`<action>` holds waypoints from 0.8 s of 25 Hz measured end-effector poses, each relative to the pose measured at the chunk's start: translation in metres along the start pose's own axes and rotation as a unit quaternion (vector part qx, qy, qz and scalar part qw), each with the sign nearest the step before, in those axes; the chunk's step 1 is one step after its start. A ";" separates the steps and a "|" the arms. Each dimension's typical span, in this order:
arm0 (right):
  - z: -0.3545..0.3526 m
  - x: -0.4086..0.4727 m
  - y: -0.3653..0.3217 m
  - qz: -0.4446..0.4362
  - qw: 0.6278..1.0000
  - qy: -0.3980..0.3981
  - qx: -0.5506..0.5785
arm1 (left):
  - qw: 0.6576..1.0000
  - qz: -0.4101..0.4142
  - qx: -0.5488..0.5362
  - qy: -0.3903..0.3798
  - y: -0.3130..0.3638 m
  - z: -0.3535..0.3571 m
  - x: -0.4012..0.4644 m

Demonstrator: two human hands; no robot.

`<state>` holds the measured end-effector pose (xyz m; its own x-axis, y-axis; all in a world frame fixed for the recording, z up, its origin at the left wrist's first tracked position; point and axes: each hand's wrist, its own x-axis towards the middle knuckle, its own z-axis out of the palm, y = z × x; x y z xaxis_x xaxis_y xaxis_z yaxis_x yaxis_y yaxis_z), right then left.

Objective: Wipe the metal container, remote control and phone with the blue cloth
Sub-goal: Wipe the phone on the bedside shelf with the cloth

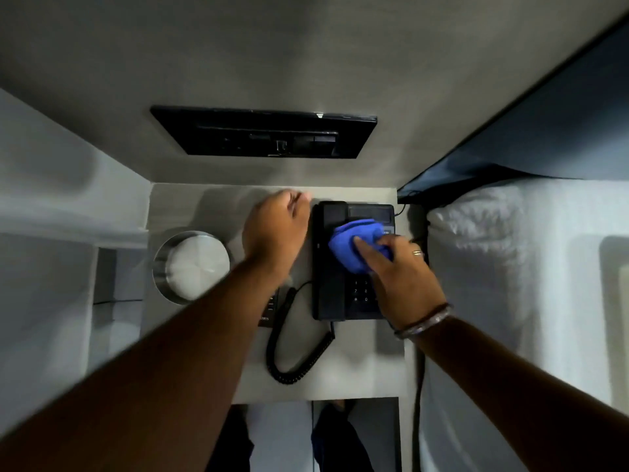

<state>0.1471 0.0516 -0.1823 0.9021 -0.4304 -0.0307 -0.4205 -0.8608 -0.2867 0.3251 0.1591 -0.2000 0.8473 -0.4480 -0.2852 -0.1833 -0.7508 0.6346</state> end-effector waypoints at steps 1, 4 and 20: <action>0.004 0.008 -0.007 -0.037 0.999 -0.022 -0.026 | 0.999 -0.005 0.012 -0.050 0.011 -0.003 0.024; 0.016 0.031 -0.020 -0.021 0.997 -0.030 -0.060 | 0.980 -0.017 0.060 -0.188 0.033 0.004 0.062; -0.072 -0.090 -0.031 0.191 0.925 0.040 0.326 | 0.860 -0.129 0.022 -0.493 0.101 -0.058 -0.067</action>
<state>0.0721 0.0977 -0.1019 0.6788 -0.7105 -0.1853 -0.5358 -0.3068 -0.7866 0.2791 0.1415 -0.0757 0.0318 -0.4412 -0.8969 -0.0893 -0.8950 0.4371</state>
